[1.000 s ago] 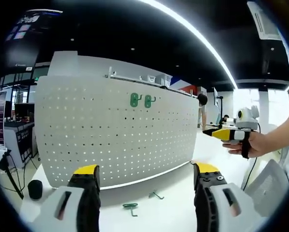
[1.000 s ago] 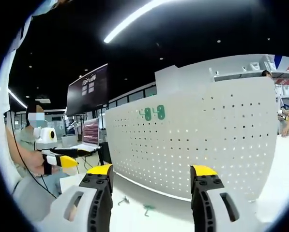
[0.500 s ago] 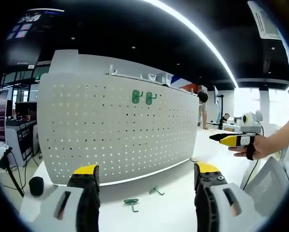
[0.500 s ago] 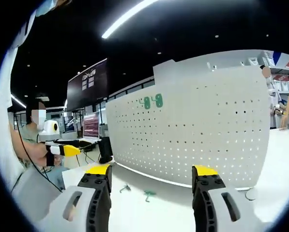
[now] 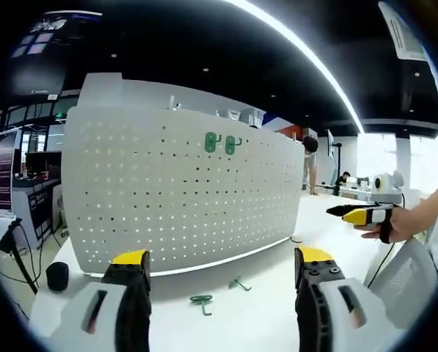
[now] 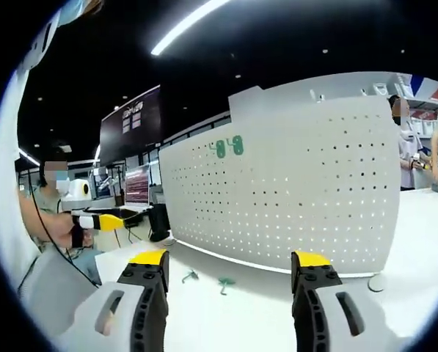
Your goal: Insert the hook assembly into the mounting plate slot until the hook locks in place.
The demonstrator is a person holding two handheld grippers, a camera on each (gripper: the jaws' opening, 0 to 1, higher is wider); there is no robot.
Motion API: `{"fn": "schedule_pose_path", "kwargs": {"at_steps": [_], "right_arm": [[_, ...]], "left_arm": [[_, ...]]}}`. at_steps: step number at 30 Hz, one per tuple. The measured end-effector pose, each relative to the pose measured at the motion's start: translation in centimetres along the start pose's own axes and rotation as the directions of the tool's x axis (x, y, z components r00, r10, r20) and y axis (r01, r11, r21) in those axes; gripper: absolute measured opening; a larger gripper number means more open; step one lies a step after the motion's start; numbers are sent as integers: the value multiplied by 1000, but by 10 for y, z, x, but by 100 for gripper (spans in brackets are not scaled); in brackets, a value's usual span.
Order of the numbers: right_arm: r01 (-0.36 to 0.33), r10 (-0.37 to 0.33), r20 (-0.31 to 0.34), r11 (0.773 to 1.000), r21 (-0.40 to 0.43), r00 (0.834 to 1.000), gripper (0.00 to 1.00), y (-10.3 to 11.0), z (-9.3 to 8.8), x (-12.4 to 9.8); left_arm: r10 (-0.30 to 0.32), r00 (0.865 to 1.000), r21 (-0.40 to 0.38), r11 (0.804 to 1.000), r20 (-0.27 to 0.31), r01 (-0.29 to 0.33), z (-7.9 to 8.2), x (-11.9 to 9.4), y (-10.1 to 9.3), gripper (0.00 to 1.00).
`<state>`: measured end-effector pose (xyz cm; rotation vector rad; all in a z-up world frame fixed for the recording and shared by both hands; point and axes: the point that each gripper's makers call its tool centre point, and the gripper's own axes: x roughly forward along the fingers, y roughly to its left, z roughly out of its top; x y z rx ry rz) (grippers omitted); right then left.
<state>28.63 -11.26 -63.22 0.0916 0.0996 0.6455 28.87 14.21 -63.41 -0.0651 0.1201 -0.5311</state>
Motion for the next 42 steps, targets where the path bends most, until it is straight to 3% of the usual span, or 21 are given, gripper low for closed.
{"fn": "schedule_pose_path", "kwargs": {"at_steps": [16,27,42], "right_arm": [[-6,6,-25,1000,-13,1000,66,-1,-4,-7],[-2,2,-37,1000,-20,999,65,-2,-6,-7],[-9,6,-124,1000,-19,992,66,-1,-26,-6]], "left_arm": [[23,1000,-7,1000,5,-23,-1,-6,6,82],[20,1000,13,1000,-24,-19,-5,-6,12,81],[11,998,36,999,-61,-8,-10,-3,26,80]]}}
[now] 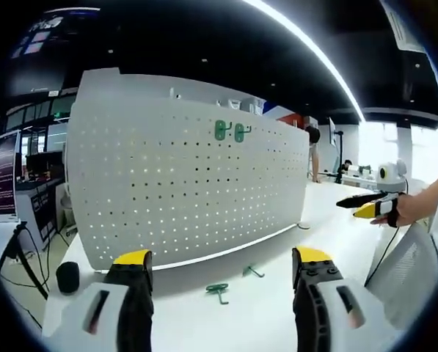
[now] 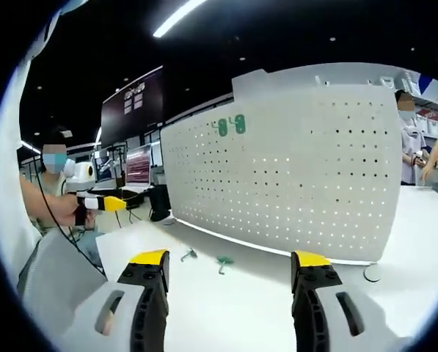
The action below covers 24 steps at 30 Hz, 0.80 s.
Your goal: Insert the hook assembly into the mounting plate slot until the hook locks in place.
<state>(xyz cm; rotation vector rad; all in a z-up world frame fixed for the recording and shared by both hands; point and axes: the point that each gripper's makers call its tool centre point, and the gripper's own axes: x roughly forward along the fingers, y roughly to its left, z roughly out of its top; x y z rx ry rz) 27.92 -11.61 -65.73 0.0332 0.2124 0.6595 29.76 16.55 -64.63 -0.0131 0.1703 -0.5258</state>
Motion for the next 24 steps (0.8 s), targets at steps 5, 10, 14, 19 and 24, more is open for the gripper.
{"fn": "schedule_pose_path", "kwargs": {"at_steps": [5,10,14,19,24], "right_arm": [[-4,4,-23,1000,-2,1000,66,1,-5,1],[-4,4,-43,1000,-8,999,66,1,-10,2],[-14,13,-61,1000,-3,998,66,4,-13,2],[-11,12,-71,1000,1,997,66,3,-16,2],[-11,11,-75,1000,2,997,65,3,-17,2]], "left_arm": [[-9,1000,1,1000,-12,9,-2,2,2,80],[-22,999,15,1000,-29,23,-4,4,5,80],[-41,997,38,998,-59,44,-7,6,9,79],[-61,995,63,996,-82,66,-8,10,12,78],[-78,992,76,993,-103,86,-11,14,13,78]]}}
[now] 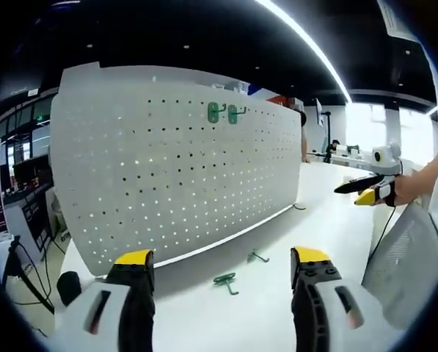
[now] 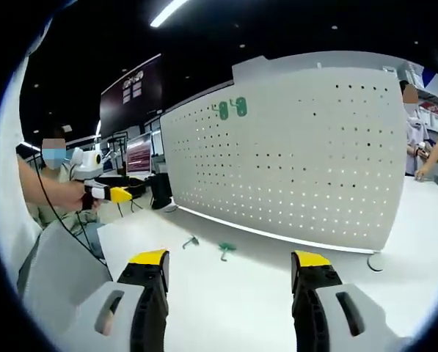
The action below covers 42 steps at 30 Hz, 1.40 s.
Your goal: Insert the hook assembly into the mounting plate slot until the hook locks in place.
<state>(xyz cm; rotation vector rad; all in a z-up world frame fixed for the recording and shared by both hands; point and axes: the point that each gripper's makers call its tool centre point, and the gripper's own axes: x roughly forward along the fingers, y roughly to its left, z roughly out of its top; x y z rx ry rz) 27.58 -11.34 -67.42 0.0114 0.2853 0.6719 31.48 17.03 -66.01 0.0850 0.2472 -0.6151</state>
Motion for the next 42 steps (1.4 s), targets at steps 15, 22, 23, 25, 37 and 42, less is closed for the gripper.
{"fn": "schedule_pose_path", "kwargs": {"at_steps": [15,22,23,25,37,42], "right_arm": [[-4,4,-15,1000,-8,1000,65,1,-2,1],[-4,4,-21,1000,-8,1000,64,1,-3,2],[-1,1,-20,1000,-11,1000,64,0,-3,2],[-2,1,-17,1000,-8,1000,63,0,-3,2],[-13,13,-30,1000,4,999,63,2,-6,3],[-16,16,-33,1000,3,999,63,3,-6,4]], "left_arm": [[-72,988,107,990,-138,87,-16,16,5,73],[-123,968,165,973,-219,161,-25,27,4,69],[-128,967,168,972,-221,167,-25,28,4,69],[-140,960,180,966,-245,186,-27,30,3,68],[-221,884,254,904,-411,345,-55,45,-2,64],[-229,864,296,874,-448,385,-61,50,-2,63]]}}
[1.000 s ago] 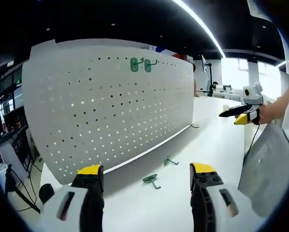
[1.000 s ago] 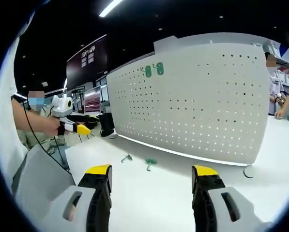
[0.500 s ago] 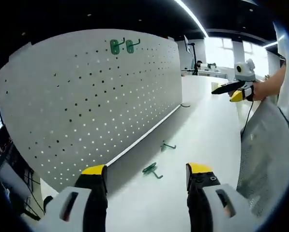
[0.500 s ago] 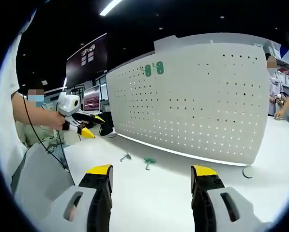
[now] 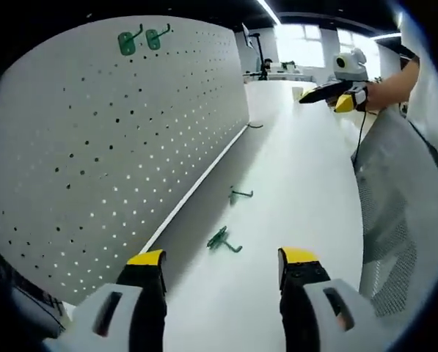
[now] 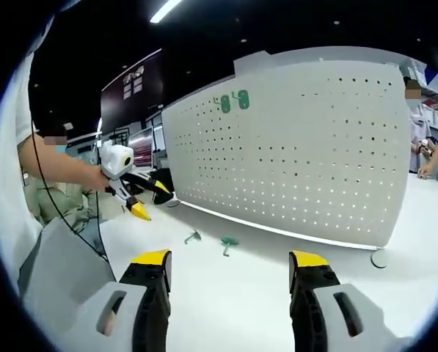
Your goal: Insert the hook assembly into the mounting plate slot until the hook locks in place.
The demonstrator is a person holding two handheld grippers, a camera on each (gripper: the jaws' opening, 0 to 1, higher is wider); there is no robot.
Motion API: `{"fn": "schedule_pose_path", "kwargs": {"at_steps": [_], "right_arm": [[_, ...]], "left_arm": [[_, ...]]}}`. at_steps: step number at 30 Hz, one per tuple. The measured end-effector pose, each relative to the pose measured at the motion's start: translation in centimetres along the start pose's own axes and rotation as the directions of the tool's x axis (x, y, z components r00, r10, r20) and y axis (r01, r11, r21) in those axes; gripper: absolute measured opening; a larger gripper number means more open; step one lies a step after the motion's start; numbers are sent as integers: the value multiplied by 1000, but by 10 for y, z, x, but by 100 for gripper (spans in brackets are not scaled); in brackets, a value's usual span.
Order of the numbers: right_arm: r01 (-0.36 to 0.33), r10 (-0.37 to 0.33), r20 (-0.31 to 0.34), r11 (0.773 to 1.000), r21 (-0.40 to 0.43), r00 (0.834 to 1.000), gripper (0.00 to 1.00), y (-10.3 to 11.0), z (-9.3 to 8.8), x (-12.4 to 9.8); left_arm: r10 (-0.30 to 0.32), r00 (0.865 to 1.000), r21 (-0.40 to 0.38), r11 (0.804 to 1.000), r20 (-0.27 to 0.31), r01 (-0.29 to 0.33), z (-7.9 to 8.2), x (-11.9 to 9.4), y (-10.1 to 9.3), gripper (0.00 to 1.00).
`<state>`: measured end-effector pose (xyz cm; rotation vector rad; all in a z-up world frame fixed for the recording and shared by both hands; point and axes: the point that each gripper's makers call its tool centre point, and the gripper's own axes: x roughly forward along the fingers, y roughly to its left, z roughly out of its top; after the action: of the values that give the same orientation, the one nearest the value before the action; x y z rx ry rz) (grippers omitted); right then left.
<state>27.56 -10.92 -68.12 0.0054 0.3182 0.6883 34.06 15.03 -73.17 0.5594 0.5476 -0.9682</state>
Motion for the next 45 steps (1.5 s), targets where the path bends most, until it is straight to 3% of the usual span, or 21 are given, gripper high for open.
{"fn": "schedule_pose_path", "kwargs": {"at_steps": [5,23,41,45], "right_arm": [[-2,2,-6,1000,3,1000,63,0,-1,0],[4,-3,-17,1000,8,1000,62,-1,-4,0],[-7,7,-39,1000,-8,999,61,3,-7,2],[-6,6,-38,1000,-3,999,61,2,-8,1]], "left_arm": [[-40,998,67,997,-48,43,-4,8,2,61],[-116,981,148,979,-156,139,-24,35,7,59],[-177,951,259,935,-252,243,-36,52,16,54],[-191,942,298,915,-277,273,-37,59,15,52]]}}
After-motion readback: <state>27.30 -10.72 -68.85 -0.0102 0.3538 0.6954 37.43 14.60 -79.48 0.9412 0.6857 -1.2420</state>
